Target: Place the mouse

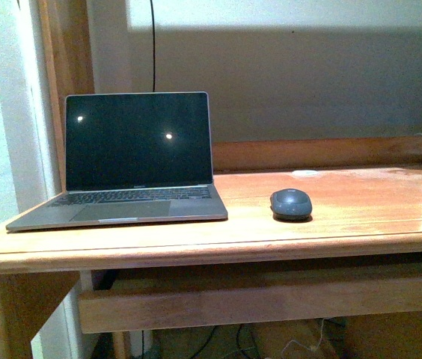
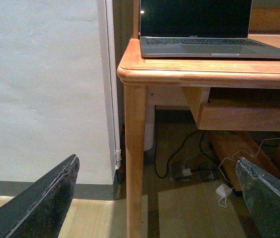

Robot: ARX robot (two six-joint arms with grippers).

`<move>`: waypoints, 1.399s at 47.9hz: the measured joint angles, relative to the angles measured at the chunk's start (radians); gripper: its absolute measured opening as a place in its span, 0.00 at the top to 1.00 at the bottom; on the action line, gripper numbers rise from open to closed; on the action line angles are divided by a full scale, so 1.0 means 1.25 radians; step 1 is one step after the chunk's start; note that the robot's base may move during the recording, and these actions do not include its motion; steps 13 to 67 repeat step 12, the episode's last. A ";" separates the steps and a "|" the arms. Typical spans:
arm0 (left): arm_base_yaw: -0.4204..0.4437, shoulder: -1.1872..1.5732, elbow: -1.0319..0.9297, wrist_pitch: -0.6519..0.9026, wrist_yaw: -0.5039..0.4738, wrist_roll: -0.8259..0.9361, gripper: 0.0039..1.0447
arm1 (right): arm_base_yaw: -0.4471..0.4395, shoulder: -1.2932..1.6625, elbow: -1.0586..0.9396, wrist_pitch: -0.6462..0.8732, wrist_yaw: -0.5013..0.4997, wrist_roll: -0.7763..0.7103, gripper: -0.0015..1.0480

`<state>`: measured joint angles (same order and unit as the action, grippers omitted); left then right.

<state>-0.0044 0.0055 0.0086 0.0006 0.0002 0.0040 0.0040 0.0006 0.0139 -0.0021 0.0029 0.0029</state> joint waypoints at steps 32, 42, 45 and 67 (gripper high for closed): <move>0.000 0.000 0.000 0.000 0.000 0.000 0.07 | 0.000 0.000 0.000 0.000 0.000 0.000 0.07; 0.000 0.000 0.000 0.000 0.000 0.000 0.07 | 0.000 0.000 0.000 0.000 0.000 0.000 0.07; 0.000 0.000 0.000 0.000 0.000 0.000 0.07 | 0.000 0.000 0.000 0.000 0.000 0.000 0.07; 0.000 0.000 0.000 0.000 0.000 0.000 0.07 | 0.000 0.000 0.000 0.000 0.000 0.000 0.07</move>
